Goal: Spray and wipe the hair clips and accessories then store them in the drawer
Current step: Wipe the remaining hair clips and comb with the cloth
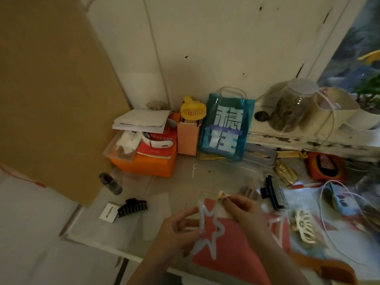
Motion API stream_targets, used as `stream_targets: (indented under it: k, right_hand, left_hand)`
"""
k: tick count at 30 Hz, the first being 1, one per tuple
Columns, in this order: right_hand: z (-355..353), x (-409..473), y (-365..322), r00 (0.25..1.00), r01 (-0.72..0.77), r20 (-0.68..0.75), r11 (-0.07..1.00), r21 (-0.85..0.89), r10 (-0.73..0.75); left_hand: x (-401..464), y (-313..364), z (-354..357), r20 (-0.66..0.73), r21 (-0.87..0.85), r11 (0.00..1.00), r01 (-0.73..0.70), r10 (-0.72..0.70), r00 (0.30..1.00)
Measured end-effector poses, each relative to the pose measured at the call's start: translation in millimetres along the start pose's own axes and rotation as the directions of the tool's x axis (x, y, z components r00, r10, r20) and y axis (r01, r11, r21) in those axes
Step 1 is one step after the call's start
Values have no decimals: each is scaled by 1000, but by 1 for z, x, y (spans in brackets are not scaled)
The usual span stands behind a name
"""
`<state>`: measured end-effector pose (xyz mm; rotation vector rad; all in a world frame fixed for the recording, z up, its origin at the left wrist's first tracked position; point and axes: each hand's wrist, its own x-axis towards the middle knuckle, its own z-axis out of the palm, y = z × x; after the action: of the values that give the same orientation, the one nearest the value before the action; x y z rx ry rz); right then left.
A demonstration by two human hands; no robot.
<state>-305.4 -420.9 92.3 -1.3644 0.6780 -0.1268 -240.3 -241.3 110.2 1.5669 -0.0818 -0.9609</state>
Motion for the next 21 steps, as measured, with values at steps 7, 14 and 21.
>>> stream_targets:
  k: [7, 14, 21]
  right_hand:
    - [29, 47, 73, 942, -54, -334, 960, -275, -42]
    - [110, 53, 106, 914, -172, -405, 917, -360, 13]
    - [181, 41, 105, 905, -205, -417, 944, -257, 83]
  left_hand:
    - [26, -6, -83, 91, 38, 993, 108, -111, 990]
    - [51, -25, -173, 50, 96, 974, 206, -211, 976]
    - [106, -37, -227, -25, 146, 981, 126, -124, 992]
